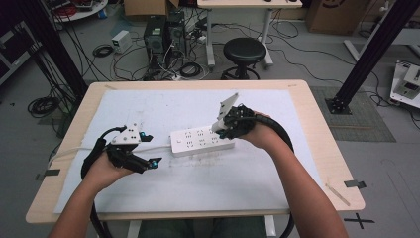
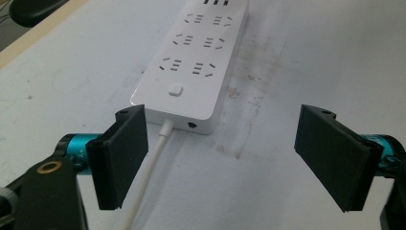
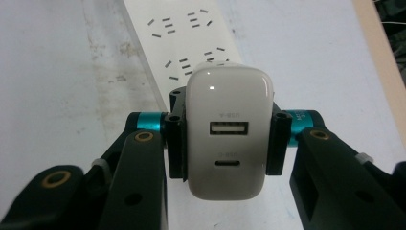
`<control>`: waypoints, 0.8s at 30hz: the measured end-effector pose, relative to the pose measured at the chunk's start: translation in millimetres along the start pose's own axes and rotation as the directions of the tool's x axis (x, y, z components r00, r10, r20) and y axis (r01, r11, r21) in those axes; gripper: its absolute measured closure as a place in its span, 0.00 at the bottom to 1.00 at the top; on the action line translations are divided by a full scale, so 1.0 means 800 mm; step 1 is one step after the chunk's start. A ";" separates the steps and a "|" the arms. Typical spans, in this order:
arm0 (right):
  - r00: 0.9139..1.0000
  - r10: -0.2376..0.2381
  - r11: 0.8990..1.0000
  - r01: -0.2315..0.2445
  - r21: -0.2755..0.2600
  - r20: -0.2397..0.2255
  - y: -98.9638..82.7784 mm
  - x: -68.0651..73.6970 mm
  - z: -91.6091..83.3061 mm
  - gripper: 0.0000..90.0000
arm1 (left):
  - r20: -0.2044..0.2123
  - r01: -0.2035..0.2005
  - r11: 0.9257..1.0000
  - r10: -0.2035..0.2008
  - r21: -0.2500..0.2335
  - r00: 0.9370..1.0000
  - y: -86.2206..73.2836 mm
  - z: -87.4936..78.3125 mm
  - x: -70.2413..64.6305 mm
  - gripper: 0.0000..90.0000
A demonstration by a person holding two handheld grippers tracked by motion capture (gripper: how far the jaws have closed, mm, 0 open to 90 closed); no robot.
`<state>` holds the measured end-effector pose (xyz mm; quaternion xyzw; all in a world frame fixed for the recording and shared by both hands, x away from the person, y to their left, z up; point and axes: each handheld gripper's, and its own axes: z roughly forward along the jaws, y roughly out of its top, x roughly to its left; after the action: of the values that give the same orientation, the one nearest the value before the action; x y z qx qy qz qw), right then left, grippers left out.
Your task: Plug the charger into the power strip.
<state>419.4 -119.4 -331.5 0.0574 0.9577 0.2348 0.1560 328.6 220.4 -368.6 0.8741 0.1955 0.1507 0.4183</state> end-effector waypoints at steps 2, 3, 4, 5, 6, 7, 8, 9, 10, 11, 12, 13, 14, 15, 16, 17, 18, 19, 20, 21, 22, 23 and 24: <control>0.999 -0.037 0.999 0.038 0.034 -0.025 0.008 -0.007 0.006 0.70 | 0.004 0.003 1.000 -0.003 0.001 1.000 0.000 0.001 0.000 0.21; 0.998 -0.061 0.997 0.062 0.052 -0.035 0.011 -0.011 0.010 0.70 | 0.006 0.006 1.000 -0.006 -0.002 1.000 -0.001 0.003 0.000 0.21; 0.996 -0.080 0.994 0.083 0.068 -0.048 0.015 -0.014 0.013 0.70 | 0.007 0.003 1.000 -0.003 0.001 1.000 -0.001 0.003 0.000 0.21; 0.993 -0.092 0.992 0.097 0.077 -0.068 0.018 -0.018 0.017 0.70 | 0.011 -0.003 1.000 0.003 0.008 1.000 -0.001 0.003 0.001 0.21; 0.990 -0.112 0.989 0.119 0.091 -0.086 0.022 -0.021 0.021 0.70 | 0.011 0.000 1.000 0.000 0.008 1.000 -0.002 0.004 0.000 0.21; 0.985 -0.137 0.983 0.149 0.110 -0.103 0.025 -0.025 0.024 0.70 | 0.014 -0.007 1.000 0.007 0.014 1.000 -0.002 0.004 0.001 0.21; 0.982 -0.150 0.978 0.165 0.129 -0.118 0.029 -0.029 0.028 0.70 | 0.016 0.000 1.000 0.000 0.008 1.000 -0.003 0.005 0.000 0.21; 0.979 -0.157 0.974 0.176 0.146 -0.134 0.032 -0.033 0.032 0.70 | 0.016 -0.006 1.000 0.006 0.013 1.000 -0.004 0.005 0.001 0.21; 0.974 -0.167 0.969 0.191 0.160 -0.151 0.035 -0.037 0.035 0.70 | 0.014 0.004 1.000 -0.004 0.008 1.000 -0.005 0.005 0.001 0.21; 0.969 -0.186 0.962 0.214 0.171 -0.163 0.038 -0.040 0.039 0.70 | 0.016 0.003 1.000 -0.003 0.013 1.000 -0.006 0.005 0.002 0.21; 0.965 -0.193 0.957 0.225 0.184 -0.177 0.041 -0.044 0.043 0.70 | 0.019 0.001 1.000 -0.002 0.016 1.000 -0.008 0.005 0.003 0.21; 0.959 -0.208 0.951 0.245 0.190 -0.194 0.043 -0.047 0.046 0.70 | 0.016 0.005 1.000 -0.005 0.017 1.000 -0.009 0.005 0.003 0.21; 0.954 -0.220 0.945 0.261 0.198 -0.204 0.045 -0.050 0.048 0.70 | 0.016 0.012 1.000 -0.012 0.016 1.000 -0.011 0.005 0.004 0.21; 0.948 -0.232 0.939 0.277 0.203 -0.217 0.047 -0.053 0.051 0.70 | 0.015 0.018 1.000 -0.018 0.011 1.000 -0.013 0.006 0.005 0.21; 0.941 -0.243 0.936 0.291 0.200 -0.236 0.049 -0.056 0.053 0.70 | 0.015 0.020 1.000 -0.020 0.014 1.000 -0.014 0.006 0.005 0.21; 0.936 -0.247 0.932 0.300 0.203 -0.250 0.051 -0.058 0.055 0.70 | 0.014 0.015 1.000 -0.015 0.021 1.000 -0.015 0.005 0.006 0.21; 0.932 -0.258 0.926 0.314 0.208 -0.257 0.053 -0.059 0.057 0.70 | 0.016 0.010 1.000 -0.011 0.026 1.000 -0.016 0.004 0.008 0.21; 0.929 -0.262 0.924 0.319 0.210 -0.262 0.054 -0.061 0.060 0.70 | 0.011 0.025 1.000 -0.025 0.013 1.000 -0.016 0.005 0.007 0.21; 0.925 -0.258 0.924 0.320 0.209 -0.278 0.054 -0.062 0.063 0.70 | 0.011 0.017 1.000 -0.017 0.021 1.000 -0.017 0.004 0.009 0.21; 0.923 -0.263 0.920 0.328 0.216 -0.282 0.055 -0.063 0.066 0.70 | 0.014 0.019 1.000 -0.019 0.019 1.000 -0.017 0.005 0.009 0.21; 0.921 -0.266 0.915 0.335 0.226 -0.285 0.055 -0.063 0.069 0.70 | 0.011 0.028 1.000 -0.028 0.013 1.000 -0.017 0.005 0.009 0.21; 0.920 -0.264 0.914 0.334 0.228 -0.289 0.055 -0.064 0.071 0.70 | 0.012 0.020 1.000 -0.020 0.021 1.000 -0.018 0.005 0.010 0.21; 0.918 -0.268 0.912 0.340 0.230 -0.294 0.054 -0.064 0.074 0.70 | 0.014 0.020 1.000 -0.020 0.024 1.000 -0.018 0.006 0.011 0.21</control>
<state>488.6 -64.9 -346.9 -0.1030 0.9901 0.0768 0.0566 335.0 229.6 -381.6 0.8780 0.2033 0.1381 0.4108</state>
